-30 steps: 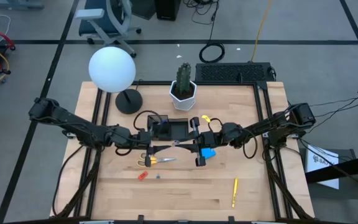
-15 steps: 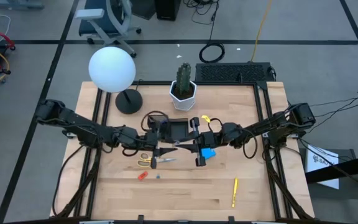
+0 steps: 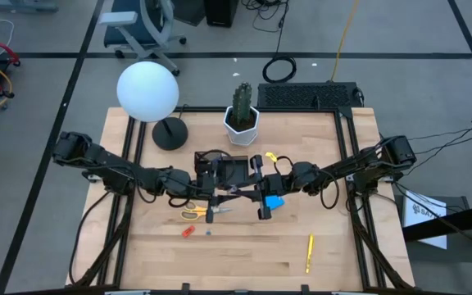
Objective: Pick and place office supplies into organizer
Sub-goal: Put the purple pen into the desk organizer
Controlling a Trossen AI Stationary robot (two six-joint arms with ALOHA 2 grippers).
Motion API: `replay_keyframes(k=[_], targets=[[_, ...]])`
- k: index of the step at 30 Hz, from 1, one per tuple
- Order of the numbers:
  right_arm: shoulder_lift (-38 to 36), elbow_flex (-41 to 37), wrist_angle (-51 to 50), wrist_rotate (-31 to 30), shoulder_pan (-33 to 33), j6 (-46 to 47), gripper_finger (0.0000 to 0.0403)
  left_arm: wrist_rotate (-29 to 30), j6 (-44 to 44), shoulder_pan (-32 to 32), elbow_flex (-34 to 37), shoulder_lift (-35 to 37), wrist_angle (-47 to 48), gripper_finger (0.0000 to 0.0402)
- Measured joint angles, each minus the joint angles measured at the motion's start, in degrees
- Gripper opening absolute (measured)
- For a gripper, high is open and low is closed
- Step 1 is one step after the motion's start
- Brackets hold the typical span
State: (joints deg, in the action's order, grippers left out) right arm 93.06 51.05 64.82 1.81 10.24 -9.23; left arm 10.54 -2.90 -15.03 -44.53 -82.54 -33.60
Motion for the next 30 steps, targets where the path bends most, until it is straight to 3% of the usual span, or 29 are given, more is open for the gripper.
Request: replay_keyframes(k=[3, 9, 19, 22, 30], targets=[[0.0, 0.0, -0.01, 0.08, -0.02, 0.42, 0.0022, -0.02, -1.68, -0.05, 0.0, 0.0, 0.04, 0.0034], [0.0, 0.0, -0.19, -0.05, 0.0, 0.28, 0.0026, -0.03, -1.56, -0.27, 0.0, 0.0, 0.14, 0.003], [-0.31, -0.02, -2.22, -1.03, 0.58, -3.51, 0.0096, -0.03, -0.87, -1.43, -0.04, 1.8, 0.37, 0.003], [-1.98, -0.04, -6.09, -5.77, 1.89, -8.0, 0.0107, 0.03, -0.49, -2.27, -0.04, 3.75, 1.28, 0.003], [-8.06, 0.0, -18.94, -25.93, 8.24, -25.2, 0.0115, 0.29, 9.75, -3.61, -0.04, 8.54, 6.19, 0.003]])
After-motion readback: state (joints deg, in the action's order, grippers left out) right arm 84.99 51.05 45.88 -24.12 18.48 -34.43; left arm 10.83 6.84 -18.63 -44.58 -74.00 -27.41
